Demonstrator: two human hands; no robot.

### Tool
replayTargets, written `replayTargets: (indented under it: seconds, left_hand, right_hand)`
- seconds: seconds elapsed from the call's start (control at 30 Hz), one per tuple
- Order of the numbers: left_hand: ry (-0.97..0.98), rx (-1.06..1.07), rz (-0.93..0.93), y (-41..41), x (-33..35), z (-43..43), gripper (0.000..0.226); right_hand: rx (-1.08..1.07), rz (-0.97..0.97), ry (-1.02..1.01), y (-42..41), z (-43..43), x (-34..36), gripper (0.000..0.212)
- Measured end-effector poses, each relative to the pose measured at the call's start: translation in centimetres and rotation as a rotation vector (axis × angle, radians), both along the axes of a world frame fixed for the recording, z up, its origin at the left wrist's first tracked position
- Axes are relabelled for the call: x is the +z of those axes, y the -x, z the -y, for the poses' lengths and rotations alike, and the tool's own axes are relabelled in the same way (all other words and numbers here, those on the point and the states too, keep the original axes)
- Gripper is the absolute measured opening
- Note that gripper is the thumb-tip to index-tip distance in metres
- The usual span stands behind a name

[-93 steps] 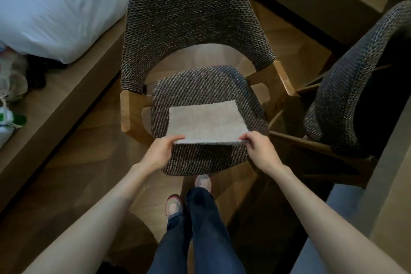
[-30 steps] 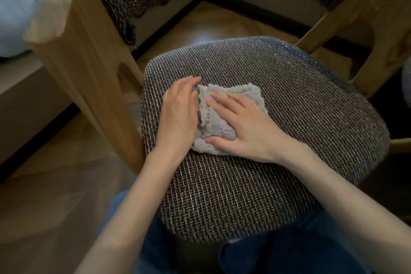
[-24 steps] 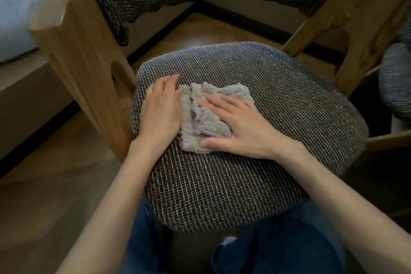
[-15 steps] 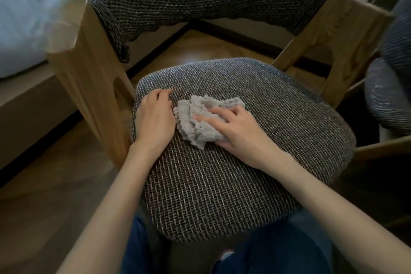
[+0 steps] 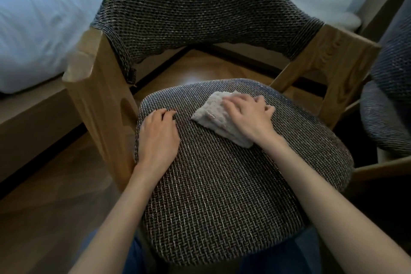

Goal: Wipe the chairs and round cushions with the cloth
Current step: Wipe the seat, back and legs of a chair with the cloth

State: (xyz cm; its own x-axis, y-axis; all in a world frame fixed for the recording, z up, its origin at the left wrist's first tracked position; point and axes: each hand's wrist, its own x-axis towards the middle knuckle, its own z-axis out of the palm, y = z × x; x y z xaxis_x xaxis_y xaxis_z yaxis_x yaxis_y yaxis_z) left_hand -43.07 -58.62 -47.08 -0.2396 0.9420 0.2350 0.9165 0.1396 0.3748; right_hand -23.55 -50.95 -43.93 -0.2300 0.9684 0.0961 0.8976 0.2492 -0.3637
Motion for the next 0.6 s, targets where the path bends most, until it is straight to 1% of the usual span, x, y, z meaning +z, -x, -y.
replayTargets:
  seconds: [0.03,0.07,0.13,0.2,0.33,0.37,0.53,0.6]
  left_hand:
    - [0.001,0.003,0.000,0.0,0.0,0.0,0.037]
    - [0.003,0.005,0.002,0.0,-0.1,-0.1,0.037]
    - [-0.001,0.008,0.007,0.0,-0.1,0.0,0.037]
    - [-0.011,0.012,0.019,0.0,-0.1,0.0,0.037]
    - [-0.012,0.022,0.019,0.0,-0.1,0.0,0.037]
    - [-0.011,0.028,0.018,0.0,-0.1,0.0,0.037]
    - [-0.028,0.093,0.054,0.1,0.0,0.0,0.037]
    - [-0.027,0.121,0.082,0.0,0.1,0.0,0.040]
  right_hand:
    - [-0.051,0.070,-0.039,0.2,0.0,-0.5,0.051]
    - [-0.092,0.138,-0.031,0.5,0.0,-1.2,0.059]
    - [-0.157,0.198,-0.013,1.2,0.3,-2.0,0.069]
    - [-0.158,0.210,-0.069,1.5,0.3,-2.5,0.065]
    - [-0.019,0.054,-0.148,1.0,0.0,-2.3,0.037]
    - [0.007,0.031,-0.156,1.0,-0.1,-2.2,0.033]
    - [0.059,-0.169,-0.301,4.3,-2.3,-0.2,0.036]
    - [0.100,-0.189,-0.300,7.3,-3.7,0.3,0.039]
